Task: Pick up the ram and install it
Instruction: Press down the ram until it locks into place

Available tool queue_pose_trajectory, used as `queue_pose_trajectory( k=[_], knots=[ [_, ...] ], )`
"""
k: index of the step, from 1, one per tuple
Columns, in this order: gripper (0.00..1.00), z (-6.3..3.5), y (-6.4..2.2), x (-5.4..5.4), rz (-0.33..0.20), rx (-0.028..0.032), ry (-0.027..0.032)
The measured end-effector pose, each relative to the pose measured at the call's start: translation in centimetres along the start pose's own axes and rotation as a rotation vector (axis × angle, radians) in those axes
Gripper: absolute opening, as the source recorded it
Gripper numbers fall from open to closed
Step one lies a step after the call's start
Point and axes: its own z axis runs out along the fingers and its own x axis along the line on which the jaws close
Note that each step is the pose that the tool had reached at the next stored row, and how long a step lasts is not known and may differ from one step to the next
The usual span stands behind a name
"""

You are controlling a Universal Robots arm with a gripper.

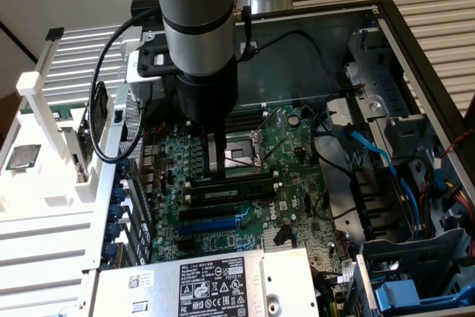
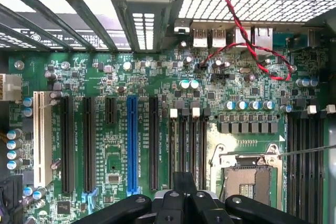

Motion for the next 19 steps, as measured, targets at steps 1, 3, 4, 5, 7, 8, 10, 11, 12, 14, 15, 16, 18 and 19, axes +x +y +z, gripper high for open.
queue_pose_trajectory(
  k=[1, 3, 4, 5, 7, 8, 10, 11, 12, 14, 15, 16, 18, 19],
  knots=[
    [0.11, 0.00, 0.21, 0.00, 0.000, 0.0000, -0.0006],
    [0.11, 0.00, 0.68, 0.02, 0.000, 0.0000, -0.0029],
    [0.11, 0.00, 0.78, 0.02, 0.000, 0.0000, -0.0035],
    [0.11, -0.01, 0.83, 0.02, 0.000, -0.0001, -0.0037],
    [0.11, -0.01, 0.83, 0.02, 0.000, -0.0001, -0.0040],
    [0.11, -0.01, 0.83, 0.03, 0.000, -0.0001, -0.0041],
    [0.11, -0.01, 0.84, 0.05, 0.000, -0.0001, -0.0042],
    [0.11, 0.00, 0.85, 0.05, 0.000, -0.0001, -0.0044],
    [0.11, 0.01, 0.87, 0.06, 0.000, 0.0000, -0.0046],
    [0.11, 0.06, 1.01, 0.07, 0.000, 0.0000, -0.0047],
    [0.11, 0.08, 1.08, 0.07, 0.000, -0.0001, -0.0047],
    [0.11, 0.11, 1.13, 0.07, 0.000, 0.0000, -0.0047],
    [0.11, 0.17, 1.16, 0.09, 0.000, -0.0001, -0.0046],
    [0.11, 0.20, 1.17, 0.09, 0.000, -0.0002, -0.0045]
  ],
)
